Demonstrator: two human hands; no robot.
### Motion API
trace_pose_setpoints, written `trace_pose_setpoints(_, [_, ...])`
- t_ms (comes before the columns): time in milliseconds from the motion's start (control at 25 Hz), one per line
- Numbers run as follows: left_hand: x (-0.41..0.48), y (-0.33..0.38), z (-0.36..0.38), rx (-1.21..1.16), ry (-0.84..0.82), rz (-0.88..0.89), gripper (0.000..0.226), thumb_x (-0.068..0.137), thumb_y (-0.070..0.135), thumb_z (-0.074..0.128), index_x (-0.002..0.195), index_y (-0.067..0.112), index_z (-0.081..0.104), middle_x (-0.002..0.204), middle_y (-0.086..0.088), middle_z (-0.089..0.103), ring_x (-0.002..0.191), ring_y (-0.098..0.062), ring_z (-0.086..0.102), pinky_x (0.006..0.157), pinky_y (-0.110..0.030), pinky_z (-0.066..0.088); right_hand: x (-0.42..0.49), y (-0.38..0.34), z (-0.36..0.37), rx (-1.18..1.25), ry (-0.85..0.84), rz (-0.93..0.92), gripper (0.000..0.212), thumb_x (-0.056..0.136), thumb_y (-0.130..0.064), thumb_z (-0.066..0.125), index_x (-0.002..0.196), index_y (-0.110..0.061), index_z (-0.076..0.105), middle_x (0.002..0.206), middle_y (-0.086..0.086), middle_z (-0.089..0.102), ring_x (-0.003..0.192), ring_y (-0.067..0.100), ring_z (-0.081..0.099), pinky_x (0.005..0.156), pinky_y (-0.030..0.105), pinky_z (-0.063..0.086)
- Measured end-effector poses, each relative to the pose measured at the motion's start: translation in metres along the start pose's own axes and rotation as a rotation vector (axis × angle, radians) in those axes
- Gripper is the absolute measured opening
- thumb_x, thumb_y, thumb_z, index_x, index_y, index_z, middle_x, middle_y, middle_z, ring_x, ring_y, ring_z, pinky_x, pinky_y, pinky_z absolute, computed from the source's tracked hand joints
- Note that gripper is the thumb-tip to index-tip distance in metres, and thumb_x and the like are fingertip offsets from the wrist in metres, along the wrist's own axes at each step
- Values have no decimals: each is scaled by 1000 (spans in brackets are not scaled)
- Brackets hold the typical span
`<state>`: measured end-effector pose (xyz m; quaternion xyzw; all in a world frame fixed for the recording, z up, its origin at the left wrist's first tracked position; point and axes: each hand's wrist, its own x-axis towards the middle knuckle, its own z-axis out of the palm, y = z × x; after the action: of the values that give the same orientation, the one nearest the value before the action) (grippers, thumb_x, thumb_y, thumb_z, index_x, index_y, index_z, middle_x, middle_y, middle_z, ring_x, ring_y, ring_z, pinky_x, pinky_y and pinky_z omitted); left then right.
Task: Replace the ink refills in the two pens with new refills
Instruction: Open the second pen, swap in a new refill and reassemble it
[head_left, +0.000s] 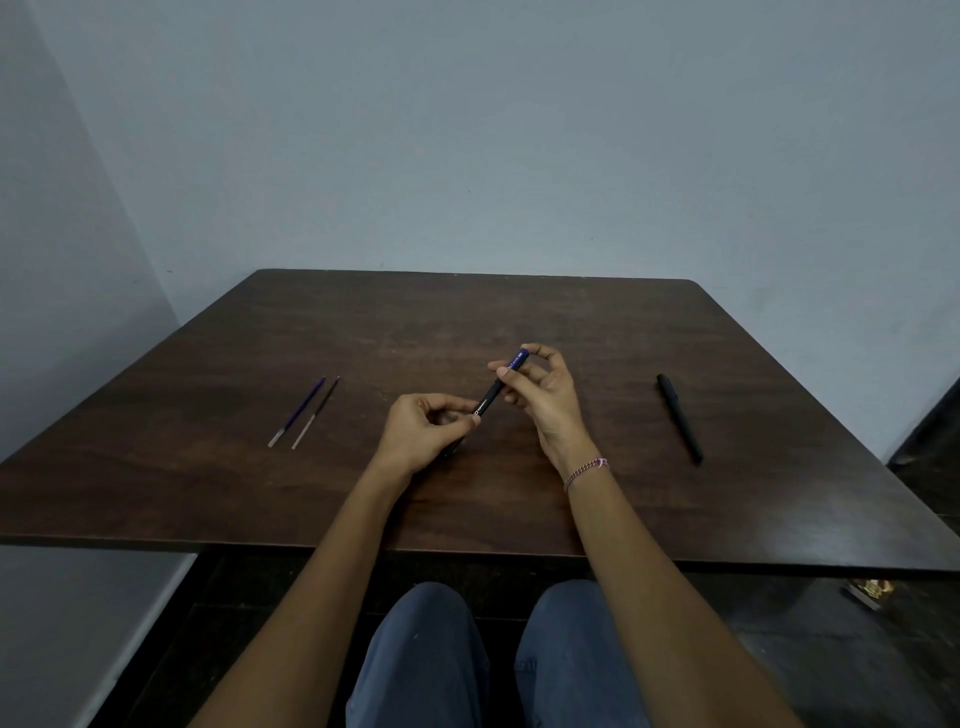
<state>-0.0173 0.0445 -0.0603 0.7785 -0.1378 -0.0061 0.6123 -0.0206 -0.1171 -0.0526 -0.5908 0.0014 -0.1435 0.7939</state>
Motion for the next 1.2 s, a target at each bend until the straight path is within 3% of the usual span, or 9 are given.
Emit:
trace_pose_setpoints(160, [0, 1, 0, -40, 4, -12, 17, 78, 3, 72, 79, 20, 71, 55, 1, 61, 48, -5, 59, 50, -15, 47, -1, 0, 2, -39, -37, 6, 35, 85, 1, 64, 107, -19, 46, 93, 11, 71, 74, 7, 67, 59, 18, 49])
trace_pose_setpoints(320, [2, -1, 1, -80, 14, -21, 13, 79, 3, 71, 91, 7, 72, 53, 6, 63, 48, -4, 59, 48, -15, 46, -2, 1, 4, -108, -50, -1, 47, 80, -1, 71, 115, -18, 45, 84, 12, 69, 62, 10, 64, 55, 19, 49])
trace_pose_setpoints(400, [2, -1, 1, -81, 8, -7, 13, 79, 4, 72, 91, 10, 73, 53, 7, 65, 48, -5, 60, 49, -16, 47, -1, 3, 5, -124, -45, -10, 51, 79, 1, 71, 118, -16, 43, 80, 13, 67, 56, 9, 63, 53, 18, 49])
trace_pose_setpoints(560, [2, -2, 0, -85, -38, 38, 18, 80, 5, 70, 95, 14, 72, 70, -12, 68, 54, -9, 64, 52, -16, 49, 4, 7, 0, -72, 82, -23, 50, 79, 3, 71, 117, -17, 46, 75, 11, 66, 52, 7, 62, 56, 17, 51])
trace_pose_setpoints(720, [2, -4, 0, -59, -51, 40, 28, 77, 4, 73, 103, 13, 70, 74, -18, 69, 65, -19, 61, 58, -14, 49, 7, 8, -3, -18, 195, -8, 52, 78, 2, 73, 120, -18, 48, 75, 7, 66, 52, 6, 62, 60, 19, 52])
trace_pose_setpoints(920, [0, -3, -2, -15, -106, 69, 36, 76, 4, 73, 108, 20, 67, 66, 0, 72, 59, -6, 62, 70, -15, 52, 10, 10, -6, 37, 272, -2, 57, 79, 0, 72, 128, -14, 47, 82, 12, 68, 56, 7, 62, 59, 18, 51])
trace_pose_setpoints(1040, [-2, 0, -1, -75, -85, 60, 32, 74, 0, 74, 104, 12, 69, 71, 0, 72, 59, -5, 66, 62, -15, 53, 8, 8, -5, 72, 238, 15, 56, 80, -1, 71, 128, -17, 47, 79, 10, 68, 57, 9, 65, 58, 21, 54])
trace_pose_setpoints(1200, [-5, 4, -2, -99, -72, 57, 26, 72, -2, 75, 93, 13, 69, 60, 3, 69, 55, -6, 65, 55, -15, 52, 2, 1, -3, 72, 148, 55, 61, 78, -3, 74, 127, -22, 42, 74, 9, 66, 54, 8, 65, 56, 21, 55])
